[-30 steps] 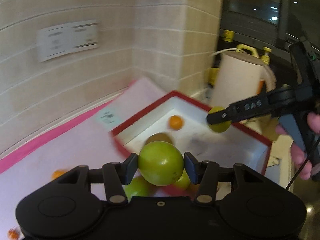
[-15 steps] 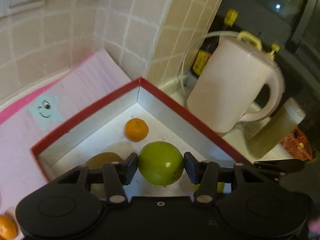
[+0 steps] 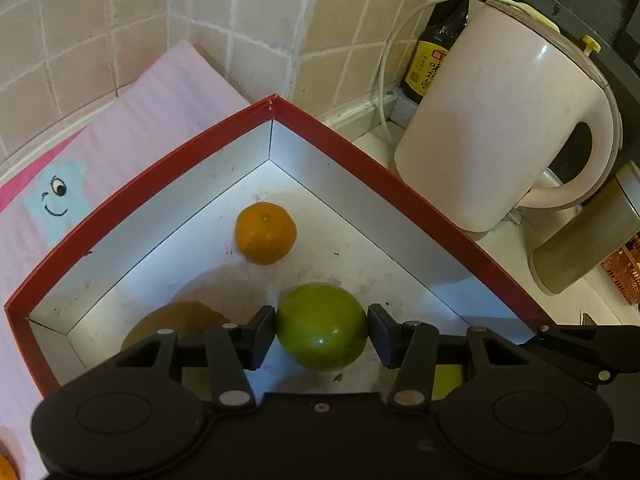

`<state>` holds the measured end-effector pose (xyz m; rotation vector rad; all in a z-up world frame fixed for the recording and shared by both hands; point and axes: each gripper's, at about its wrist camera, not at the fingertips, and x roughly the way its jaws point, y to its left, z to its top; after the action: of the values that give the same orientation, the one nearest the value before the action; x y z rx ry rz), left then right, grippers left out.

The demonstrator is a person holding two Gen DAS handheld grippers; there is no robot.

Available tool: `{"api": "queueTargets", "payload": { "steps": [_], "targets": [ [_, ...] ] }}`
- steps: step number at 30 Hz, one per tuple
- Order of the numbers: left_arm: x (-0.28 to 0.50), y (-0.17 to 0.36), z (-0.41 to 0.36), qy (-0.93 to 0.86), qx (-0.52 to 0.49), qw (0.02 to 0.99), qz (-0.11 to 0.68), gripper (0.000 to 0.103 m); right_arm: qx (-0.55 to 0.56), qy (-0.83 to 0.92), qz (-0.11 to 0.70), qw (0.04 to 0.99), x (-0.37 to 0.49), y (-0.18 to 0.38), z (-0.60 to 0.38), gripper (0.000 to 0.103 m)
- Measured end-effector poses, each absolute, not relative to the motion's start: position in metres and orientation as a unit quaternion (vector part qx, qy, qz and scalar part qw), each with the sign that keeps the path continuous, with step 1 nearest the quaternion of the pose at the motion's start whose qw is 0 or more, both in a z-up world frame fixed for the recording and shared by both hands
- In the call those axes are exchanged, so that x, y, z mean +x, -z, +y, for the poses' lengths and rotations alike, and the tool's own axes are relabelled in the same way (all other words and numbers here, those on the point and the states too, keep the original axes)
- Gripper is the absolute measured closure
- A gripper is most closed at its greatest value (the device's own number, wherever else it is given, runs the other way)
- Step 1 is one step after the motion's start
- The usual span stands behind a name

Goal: Organize fruits
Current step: 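Lower both green apples into the red box and open both tools, then move both tools back over the remaining fruit on the mat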

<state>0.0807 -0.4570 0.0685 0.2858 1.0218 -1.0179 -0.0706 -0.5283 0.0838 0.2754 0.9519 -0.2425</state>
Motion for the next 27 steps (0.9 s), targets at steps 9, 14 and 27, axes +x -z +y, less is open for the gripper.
{"api": "queueTargets", "payload": {
  "steps": [9, 14, 27],
  "targets": [
    [0.073, -0.099, -0.427, 0.489, 0.093, 0.745, 0.443, 0.027, 0.145, 0.13, 0.425, 0.884, -0.089, -0.11, -0.53, 0.044],
    [0.06, -0.135, -0.381, 0.491, 0.075, 0.767, 0.406, 0.025, 0.161, 0.142, 0.398, 0.892, -0.111, -0.13, -0.53, 0.038],
    [0.033, -0.196, -0.166, 0.351, 0.004, 0.874, 0.336, 0.023, 0.213, 0.099, 0.353, 0.905, -0.117, -0.17, -0.491, 0.03]
  ]
}}
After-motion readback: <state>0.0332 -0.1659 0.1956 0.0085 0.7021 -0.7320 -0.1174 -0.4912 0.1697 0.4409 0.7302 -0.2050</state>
